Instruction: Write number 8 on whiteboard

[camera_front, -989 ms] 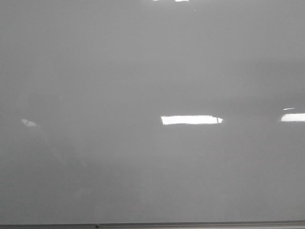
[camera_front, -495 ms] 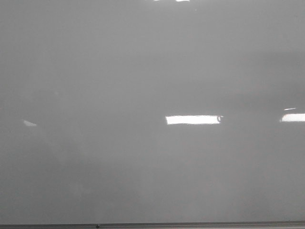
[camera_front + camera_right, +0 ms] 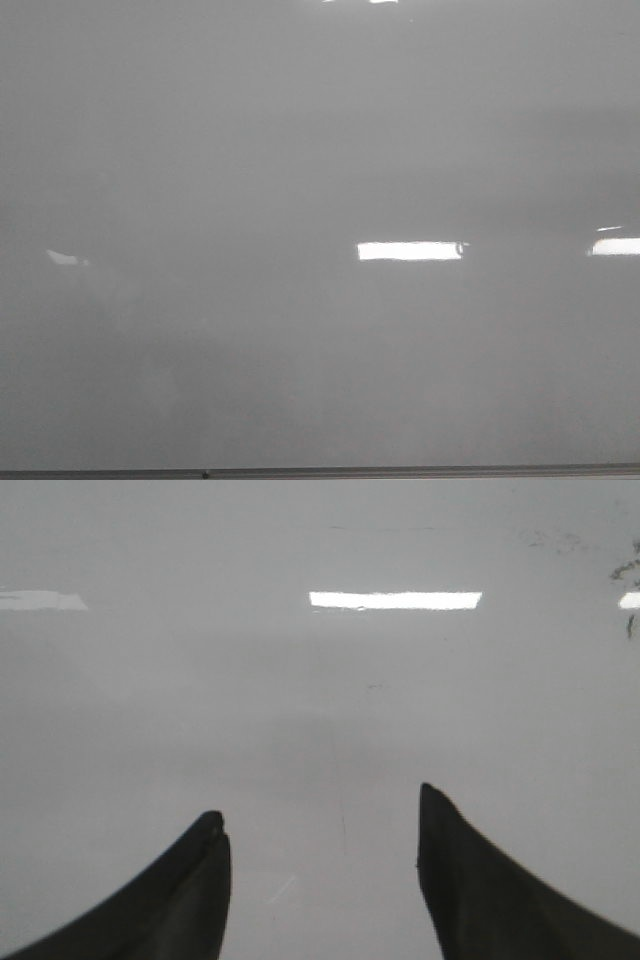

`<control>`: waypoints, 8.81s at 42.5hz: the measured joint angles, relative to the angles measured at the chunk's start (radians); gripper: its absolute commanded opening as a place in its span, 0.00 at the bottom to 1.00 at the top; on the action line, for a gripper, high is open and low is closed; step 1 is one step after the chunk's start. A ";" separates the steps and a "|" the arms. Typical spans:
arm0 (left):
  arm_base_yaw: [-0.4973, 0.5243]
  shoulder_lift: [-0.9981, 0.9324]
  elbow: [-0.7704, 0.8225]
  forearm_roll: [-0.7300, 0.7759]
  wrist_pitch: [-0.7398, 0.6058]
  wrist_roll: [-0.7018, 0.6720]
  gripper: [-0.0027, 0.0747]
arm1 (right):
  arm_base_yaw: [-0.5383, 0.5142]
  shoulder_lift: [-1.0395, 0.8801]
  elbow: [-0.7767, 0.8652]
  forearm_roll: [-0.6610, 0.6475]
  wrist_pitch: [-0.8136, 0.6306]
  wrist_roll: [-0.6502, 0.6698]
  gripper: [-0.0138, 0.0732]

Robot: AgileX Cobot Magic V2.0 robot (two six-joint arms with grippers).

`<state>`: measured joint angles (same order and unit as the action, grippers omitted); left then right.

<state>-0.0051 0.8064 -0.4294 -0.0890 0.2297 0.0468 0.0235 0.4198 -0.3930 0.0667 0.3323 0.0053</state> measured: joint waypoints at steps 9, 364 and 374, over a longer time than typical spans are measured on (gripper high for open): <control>0.046 0.292 -0.168 -0.052 0.046 -0.021 0.75 | 0.000 0.000 0.000 0.000 -0.001 0.000 0.67; -0.505 -0.233 -0.052 -0.284 0.226 0.556 0.26 | 0.538 1.087 -0.841 0.502 0.439 -0.987 0.09; -0.605 -0.046 -0.219 -0.312 0.410 0.778 0.64 | 0.739 1.071 -0.860 0.376 0.475 -1.035 0.09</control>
<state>-0.6098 0.7603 -0.6480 -0.4010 0.6396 0.8248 0.7630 1.4907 -1.2534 0.4425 0.8069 -1.0300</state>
